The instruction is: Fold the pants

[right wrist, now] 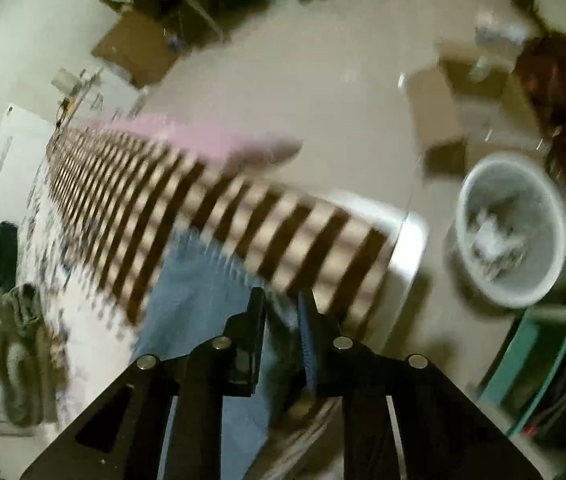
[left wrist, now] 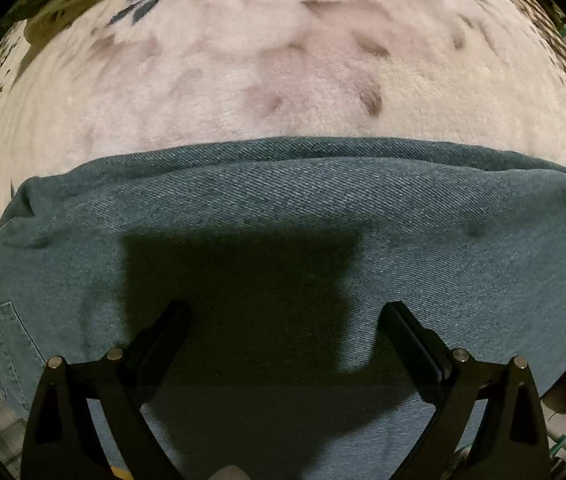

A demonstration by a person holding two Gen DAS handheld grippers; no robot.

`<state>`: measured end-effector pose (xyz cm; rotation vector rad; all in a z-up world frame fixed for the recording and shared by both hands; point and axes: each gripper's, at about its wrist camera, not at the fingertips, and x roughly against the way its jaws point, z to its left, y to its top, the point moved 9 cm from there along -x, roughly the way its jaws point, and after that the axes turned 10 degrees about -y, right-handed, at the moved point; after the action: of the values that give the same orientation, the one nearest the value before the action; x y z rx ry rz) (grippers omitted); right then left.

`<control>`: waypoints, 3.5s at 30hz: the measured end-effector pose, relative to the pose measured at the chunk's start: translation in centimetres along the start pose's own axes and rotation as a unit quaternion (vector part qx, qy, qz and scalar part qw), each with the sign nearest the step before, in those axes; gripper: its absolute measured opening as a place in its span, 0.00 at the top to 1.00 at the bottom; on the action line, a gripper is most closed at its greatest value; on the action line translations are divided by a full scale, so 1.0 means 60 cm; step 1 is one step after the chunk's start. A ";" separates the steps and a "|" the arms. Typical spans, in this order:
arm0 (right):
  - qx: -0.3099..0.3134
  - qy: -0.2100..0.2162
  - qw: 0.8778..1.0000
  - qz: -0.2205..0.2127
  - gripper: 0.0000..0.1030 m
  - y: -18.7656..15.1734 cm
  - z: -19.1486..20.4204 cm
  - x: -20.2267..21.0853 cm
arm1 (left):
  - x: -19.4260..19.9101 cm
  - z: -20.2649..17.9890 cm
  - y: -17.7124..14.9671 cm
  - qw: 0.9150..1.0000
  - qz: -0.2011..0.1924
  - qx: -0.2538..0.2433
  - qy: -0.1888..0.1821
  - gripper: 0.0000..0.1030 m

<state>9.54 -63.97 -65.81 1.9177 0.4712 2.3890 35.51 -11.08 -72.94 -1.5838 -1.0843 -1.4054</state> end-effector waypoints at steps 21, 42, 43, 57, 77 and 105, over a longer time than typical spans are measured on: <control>-0.002 0.137 0.987 0.085 0.52 -0.111 0.081 -0.104 | -0.037 0.008 0.053 0.999 -0.028 0.001 -0.040 0.00; 0.078 0.211 0.974 -0.018 0.90 -0.157 0.249 0.080 | 0.135 0.103 -0.016 0.985 -0.090 0.106 -0.101 0.00; 0.096 0.215 0.972 -0.024 0.90 -0.171 0.259 0.107 | 0.149 0.118 -0.026 0.984 -0.095 0.113 -0.104 0.00; 0.374 0.204 0.904 0.001 0.90 -0.621 0.494 0.152 | 0.159 0.364 -0.160 0.969 -0.094 0.214 -0.085 0.00; 0.467 0.205 0.831 0.222 0.33 -0.952 0.514 0.076 | 0.156 0.465 -0.165 0.955 -0.102 0.261 -0.092 0.00; 0.123 0.112 0.930 0.329 0.49 -0.814 0.352 -0.021 | 0.080 0.263 -0.162 0.970 -0.046 0.194 -0.139 0.81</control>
<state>22.51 -13.29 -75.72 2.1823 0.1426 3.1175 32.38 7.58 -70.14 -1.4781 -1.5119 -0.9651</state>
